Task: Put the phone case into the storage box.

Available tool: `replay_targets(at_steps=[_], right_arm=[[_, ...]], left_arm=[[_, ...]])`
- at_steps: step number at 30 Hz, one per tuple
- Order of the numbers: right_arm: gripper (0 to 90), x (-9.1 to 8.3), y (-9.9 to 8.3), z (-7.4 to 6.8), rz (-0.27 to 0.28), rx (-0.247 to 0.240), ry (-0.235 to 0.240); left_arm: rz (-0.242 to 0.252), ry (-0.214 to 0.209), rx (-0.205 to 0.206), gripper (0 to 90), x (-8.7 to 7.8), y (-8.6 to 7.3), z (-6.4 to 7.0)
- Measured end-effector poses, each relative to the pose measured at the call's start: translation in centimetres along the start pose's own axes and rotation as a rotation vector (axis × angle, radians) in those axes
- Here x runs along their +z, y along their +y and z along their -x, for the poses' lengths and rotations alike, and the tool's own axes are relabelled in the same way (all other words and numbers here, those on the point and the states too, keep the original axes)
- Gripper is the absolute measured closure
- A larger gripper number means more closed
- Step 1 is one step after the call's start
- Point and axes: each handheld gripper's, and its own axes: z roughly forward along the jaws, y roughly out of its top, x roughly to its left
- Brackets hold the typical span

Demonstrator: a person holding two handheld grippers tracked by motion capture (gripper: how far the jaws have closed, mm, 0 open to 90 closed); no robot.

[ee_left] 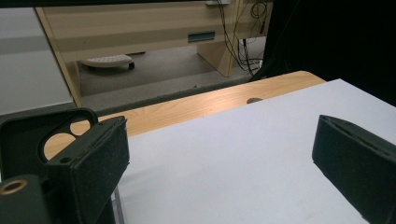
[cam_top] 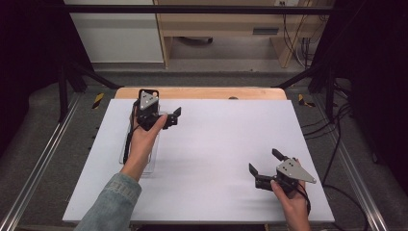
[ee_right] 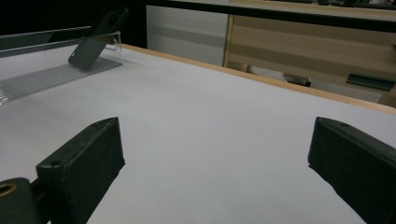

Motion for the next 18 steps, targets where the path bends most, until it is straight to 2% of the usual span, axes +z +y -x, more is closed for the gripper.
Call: replay_targets(at_steps=[4,8,18], right_arm=[[3.5,0.0,0.0,-0.2,-0.005,-0.005,-0.003],[3.6,0.1,-0.1,-0.1,-0.016,0.003,-0.001],[3.6,0.0,-0.1,0.0,-0.012,0.012,-0.002]], left_arm=[[0.007,-0.007,-0.015,3.5,-0.3,0.0,0.4],[0.017,-0.017,0.003,3.6,-1.0,0.2,0.7],[0.042,-0.032,0.005,3.6,-2.1,0.2,1.3]])
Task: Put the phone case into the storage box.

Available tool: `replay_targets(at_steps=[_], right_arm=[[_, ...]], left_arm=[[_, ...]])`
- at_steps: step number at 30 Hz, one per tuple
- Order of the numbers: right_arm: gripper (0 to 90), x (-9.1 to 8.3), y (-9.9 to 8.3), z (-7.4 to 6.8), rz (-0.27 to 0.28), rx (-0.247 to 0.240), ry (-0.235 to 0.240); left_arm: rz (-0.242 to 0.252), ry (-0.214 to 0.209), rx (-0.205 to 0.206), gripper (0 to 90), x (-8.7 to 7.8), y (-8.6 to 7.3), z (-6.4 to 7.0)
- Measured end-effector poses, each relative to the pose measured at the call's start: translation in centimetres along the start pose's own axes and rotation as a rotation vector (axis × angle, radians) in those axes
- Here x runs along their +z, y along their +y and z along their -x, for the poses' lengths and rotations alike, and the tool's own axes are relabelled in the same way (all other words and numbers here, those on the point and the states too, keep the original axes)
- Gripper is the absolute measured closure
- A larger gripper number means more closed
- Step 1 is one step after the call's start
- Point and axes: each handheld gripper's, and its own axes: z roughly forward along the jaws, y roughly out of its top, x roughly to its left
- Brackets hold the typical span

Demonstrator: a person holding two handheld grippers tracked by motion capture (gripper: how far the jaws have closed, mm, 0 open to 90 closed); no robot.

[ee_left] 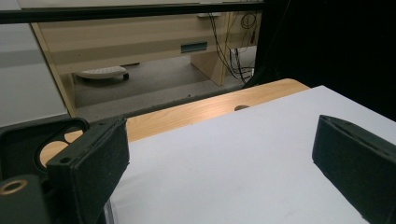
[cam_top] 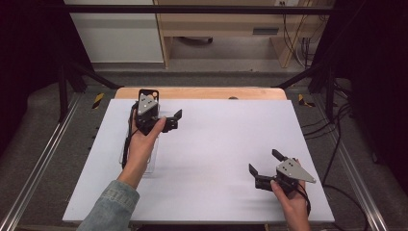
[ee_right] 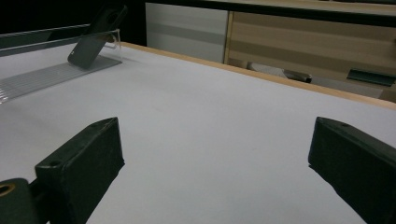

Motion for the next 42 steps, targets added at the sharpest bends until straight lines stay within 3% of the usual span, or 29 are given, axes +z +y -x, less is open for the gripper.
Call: replay_targets(at_steps=[10,22,24,42], right_arm=[[3.5,-0.1,0.0,0.0,-0.001,0.000,-0.005],[3.5,0.0,-0.1,0.0,-0.006,-0.002,-0.011],[3.5,-0.1,-0.1,0.0,-0.007,0.001,-0.012],[3.5,0.0,-0.1,0.2,-0.009,0.019,-0.001]], left_arm=[[0.021,-0.032,0.019,3.5,-1.8,-0.1,1.0],[0.071,-0.042,0.017,2.5,-4.0,0.1,1.1],[0.078,-0.033,-0.018,2.5,-4.5,0.1,1.0],[0.112,-0.014,-0.001,2.0,-7.9,0.2,-0.3]])
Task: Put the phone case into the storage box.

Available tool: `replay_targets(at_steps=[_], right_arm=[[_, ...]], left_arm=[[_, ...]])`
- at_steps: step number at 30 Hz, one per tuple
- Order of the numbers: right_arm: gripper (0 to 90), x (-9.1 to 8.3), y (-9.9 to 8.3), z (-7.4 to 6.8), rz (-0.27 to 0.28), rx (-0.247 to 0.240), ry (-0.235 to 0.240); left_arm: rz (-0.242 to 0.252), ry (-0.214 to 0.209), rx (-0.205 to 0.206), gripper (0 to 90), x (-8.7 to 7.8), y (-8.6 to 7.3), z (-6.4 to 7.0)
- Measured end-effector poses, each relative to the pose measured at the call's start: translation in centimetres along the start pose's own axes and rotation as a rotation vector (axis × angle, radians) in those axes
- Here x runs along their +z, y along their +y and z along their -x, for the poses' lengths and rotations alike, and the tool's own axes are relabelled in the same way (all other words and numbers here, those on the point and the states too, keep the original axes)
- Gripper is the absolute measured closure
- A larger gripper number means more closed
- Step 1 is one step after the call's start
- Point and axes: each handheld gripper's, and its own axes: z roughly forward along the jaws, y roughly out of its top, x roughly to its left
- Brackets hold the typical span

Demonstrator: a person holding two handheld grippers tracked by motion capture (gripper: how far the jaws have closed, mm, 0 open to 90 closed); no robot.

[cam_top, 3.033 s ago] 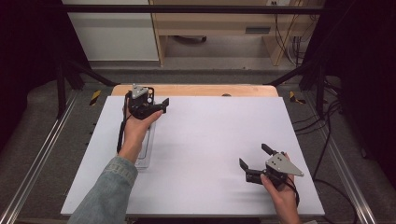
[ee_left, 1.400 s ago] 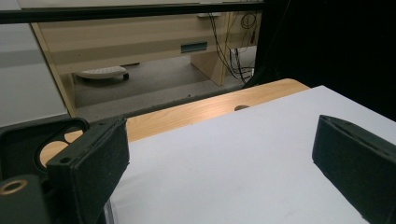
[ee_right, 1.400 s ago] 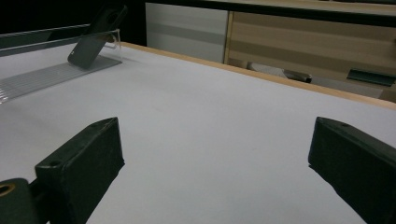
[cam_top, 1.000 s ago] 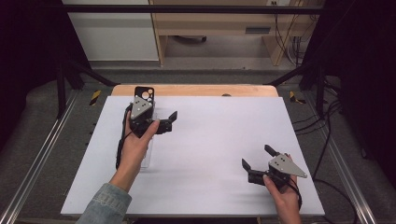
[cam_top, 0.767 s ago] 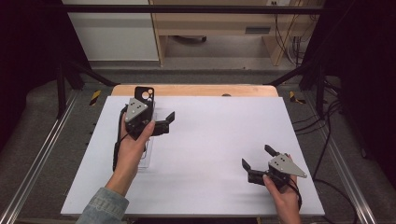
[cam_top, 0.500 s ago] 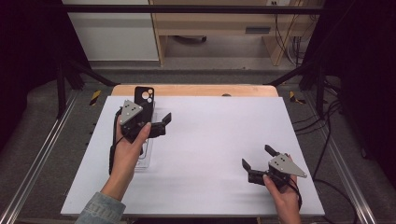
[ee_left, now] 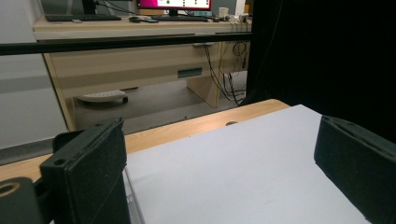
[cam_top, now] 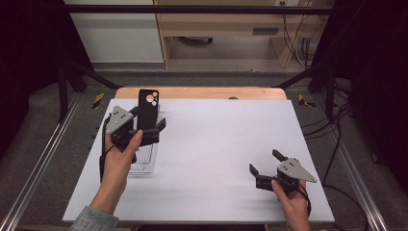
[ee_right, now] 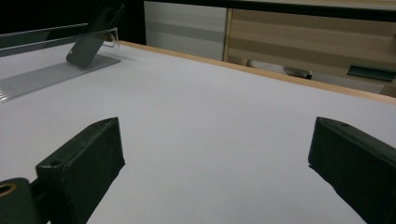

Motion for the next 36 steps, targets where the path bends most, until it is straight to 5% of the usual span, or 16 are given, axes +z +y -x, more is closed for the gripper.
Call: replay_targets(at_steps=[6,21,36], right_arm=[[3.0,0.0,0.0,0.1,0.000,0.002,0.001],[3.0,0.0,0.0,0.2,0.003,0.011,0.008],[3.1,0.0,0.0,0.1,0.001,0.002,0.011]], left_arm=[[0.022,0.010,0.056,1.8,-1.3,0.0,-0.6],[0.055,0.060,0.071,2.3,-3.5,0.3,-1.9],[0.060,0.049,0.073,2.3,-5.0,-0.5,-2.3]])
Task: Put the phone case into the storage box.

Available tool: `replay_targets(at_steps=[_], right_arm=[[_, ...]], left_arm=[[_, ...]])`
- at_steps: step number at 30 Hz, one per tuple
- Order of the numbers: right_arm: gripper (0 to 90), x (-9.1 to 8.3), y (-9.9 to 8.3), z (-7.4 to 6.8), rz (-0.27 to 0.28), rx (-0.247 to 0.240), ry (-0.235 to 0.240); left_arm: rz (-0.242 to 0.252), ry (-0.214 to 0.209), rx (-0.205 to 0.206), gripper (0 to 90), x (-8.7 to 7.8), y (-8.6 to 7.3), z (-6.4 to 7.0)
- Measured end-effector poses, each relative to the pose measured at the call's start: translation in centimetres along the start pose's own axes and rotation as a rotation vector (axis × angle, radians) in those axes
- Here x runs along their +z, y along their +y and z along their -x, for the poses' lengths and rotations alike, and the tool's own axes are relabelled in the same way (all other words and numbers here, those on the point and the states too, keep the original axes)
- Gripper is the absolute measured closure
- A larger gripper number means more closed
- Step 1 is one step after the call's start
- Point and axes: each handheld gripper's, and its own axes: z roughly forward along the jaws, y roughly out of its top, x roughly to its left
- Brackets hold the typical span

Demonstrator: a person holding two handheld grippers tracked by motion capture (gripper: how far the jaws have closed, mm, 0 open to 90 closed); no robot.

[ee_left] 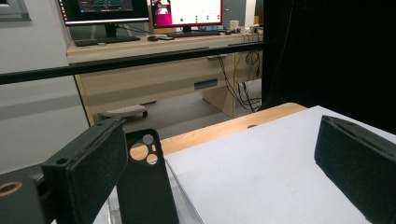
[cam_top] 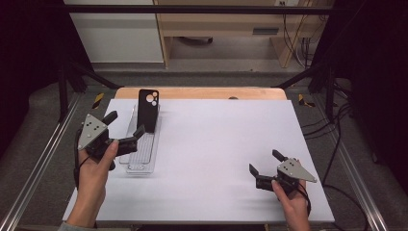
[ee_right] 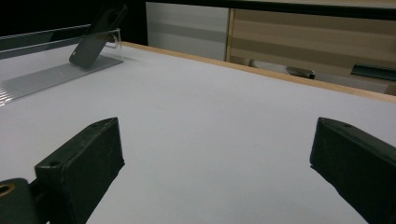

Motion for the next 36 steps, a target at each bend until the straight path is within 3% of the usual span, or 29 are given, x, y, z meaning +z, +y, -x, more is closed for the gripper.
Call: replay_targets(at_steps=[5,21,29,36], right_arm=[[3.0,0.0,0.0,0.0,0.006,-0.003,-0.004],[3.0,0.0,0.0,-0.1,0.006,-0.013,-0.005],[2.9,0.1,0.0,-0.2,0.003,-0.014,-0.003],[3.0,0.1,0.0,-0.1,0.007,-0.016,-0.003]], left_arm=[[0.016,-0.008,-0.014,2.2,-0.9,-0.4,-0.6],[0.050,-0.010,-0.007,1.7,-2.8,-1.7,-2.2],[0.074,-0.061,-0.005,1.4,-3.5,-3.0,-2.0],[0.070,-0.064,-0.007,1.4,-3.3,-4.1,-1.7]])
